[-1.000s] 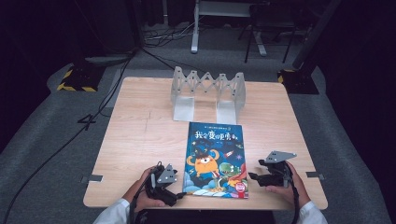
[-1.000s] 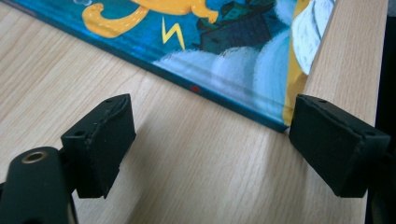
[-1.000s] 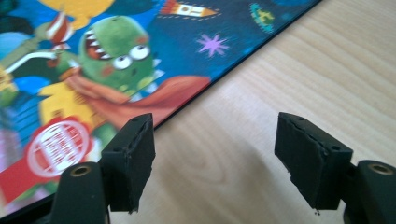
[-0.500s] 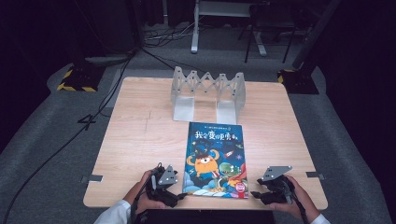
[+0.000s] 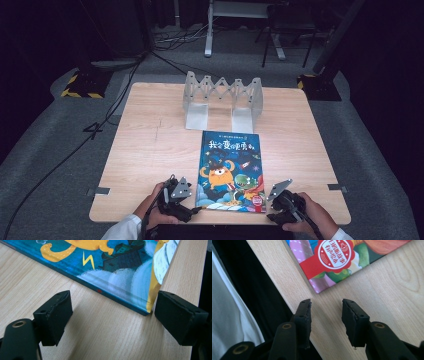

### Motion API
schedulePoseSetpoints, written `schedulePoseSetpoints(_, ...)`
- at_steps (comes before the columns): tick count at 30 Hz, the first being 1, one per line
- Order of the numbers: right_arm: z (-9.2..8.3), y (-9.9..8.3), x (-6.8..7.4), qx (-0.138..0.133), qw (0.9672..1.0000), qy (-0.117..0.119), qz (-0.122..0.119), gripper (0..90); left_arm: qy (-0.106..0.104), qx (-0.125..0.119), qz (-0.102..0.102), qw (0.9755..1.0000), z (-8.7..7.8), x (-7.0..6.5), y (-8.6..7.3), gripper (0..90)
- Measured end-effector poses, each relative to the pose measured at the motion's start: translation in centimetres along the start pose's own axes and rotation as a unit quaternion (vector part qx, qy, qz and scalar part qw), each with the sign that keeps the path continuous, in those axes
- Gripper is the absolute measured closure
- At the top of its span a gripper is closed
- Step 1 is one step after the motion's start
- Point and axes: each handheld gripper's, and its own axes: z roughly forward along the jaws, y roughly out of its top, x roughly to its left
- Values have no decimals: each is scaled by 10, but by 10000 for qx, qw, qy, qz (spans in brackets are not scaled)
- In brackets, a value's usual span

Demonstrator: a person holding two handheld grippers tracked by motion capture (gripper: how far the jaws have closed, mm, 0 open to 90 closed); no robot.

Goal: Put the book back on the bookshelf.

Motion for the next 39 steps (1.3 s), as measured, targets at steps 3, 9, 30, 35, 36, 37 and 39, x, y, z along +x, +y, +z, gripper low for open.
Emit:
schedulePoseSetpoints(3,0,6,1,241,9996,-61,-91,648,-10,7,14,10000,-1,3,-1,151)
schedulePoseSetpoints(9,2,18,5,563,9979,-18,-315,735,4,4,-1,10000,-2,3,-2,152)
schedulePoseSetpoints(30,5,30,14,689,9961,-184,-523,799,-236,-100,214,9994,4,-5,4,267)
schedulePoseSetpoints(35,4,24,14,355,9985,-131,-403,804,-252,-117,201,9994,4,-4,4,285)
schedulePoseSetpoints(36,4,21,12,250,9991,-87,-343,805,-255,-117,201,9994,4,-4,4,285)
schedulePoseSetpoints(37,4,18,11,138,9995,-52,-294,805,-257,-118,205,9994,4,-4,4,285)
schedulePoseSetpoints(39,4,12,9,-114,9997,26,-192,806,-258,-119,203,9994,4,-4,4,285)
